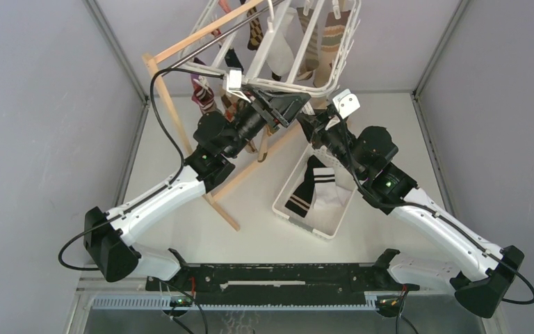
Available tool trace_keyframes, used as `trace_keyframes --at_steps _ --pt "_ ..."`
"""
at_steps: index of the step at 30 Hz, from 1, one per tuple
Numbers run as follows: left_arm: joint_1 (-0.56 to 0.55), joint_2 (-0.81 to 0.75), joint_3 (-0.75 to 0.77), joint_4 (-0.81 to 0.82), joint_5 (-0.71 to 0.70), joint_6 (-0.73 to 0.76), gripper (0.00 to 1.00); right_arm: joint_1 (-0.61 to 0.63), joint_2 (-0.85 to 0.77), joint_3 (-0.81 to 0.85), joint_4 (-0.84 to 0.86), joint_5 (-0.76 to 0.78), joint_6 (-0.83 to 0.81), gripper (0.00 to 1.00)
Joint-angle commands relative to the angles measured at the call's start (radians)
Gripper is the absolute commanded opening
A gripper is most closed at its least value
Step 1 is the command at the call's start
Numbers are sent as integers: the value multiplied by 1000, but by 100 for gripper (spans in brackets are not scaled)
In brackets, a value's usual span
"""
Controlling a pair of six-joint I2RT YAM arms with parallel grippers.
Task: Clip the socks to the hanger
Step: Open the clamp at the hanger.
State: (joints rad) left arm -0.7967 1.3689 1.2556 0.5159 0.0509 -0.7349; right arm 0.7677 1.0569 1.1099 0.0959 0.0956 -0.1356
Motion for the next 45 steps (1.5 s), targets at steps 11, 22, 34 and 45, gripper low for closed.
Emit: trace_keyframes --at_steps 11,22,34,45 --pt "-2 22 1 74 47 -38 65 16 0 42 7 -22 -15 0" --pt "-6 9 -39 70 52 -60 59 14 -3 42 16 -27 -13 0" --pt "-9 -6 -71 71 55 -77 50 16 -3 42 21 -33 -9 0" --pt "-9 -23 -80 84 61 -64 0 23 -2 42 19 -15 -16 0"
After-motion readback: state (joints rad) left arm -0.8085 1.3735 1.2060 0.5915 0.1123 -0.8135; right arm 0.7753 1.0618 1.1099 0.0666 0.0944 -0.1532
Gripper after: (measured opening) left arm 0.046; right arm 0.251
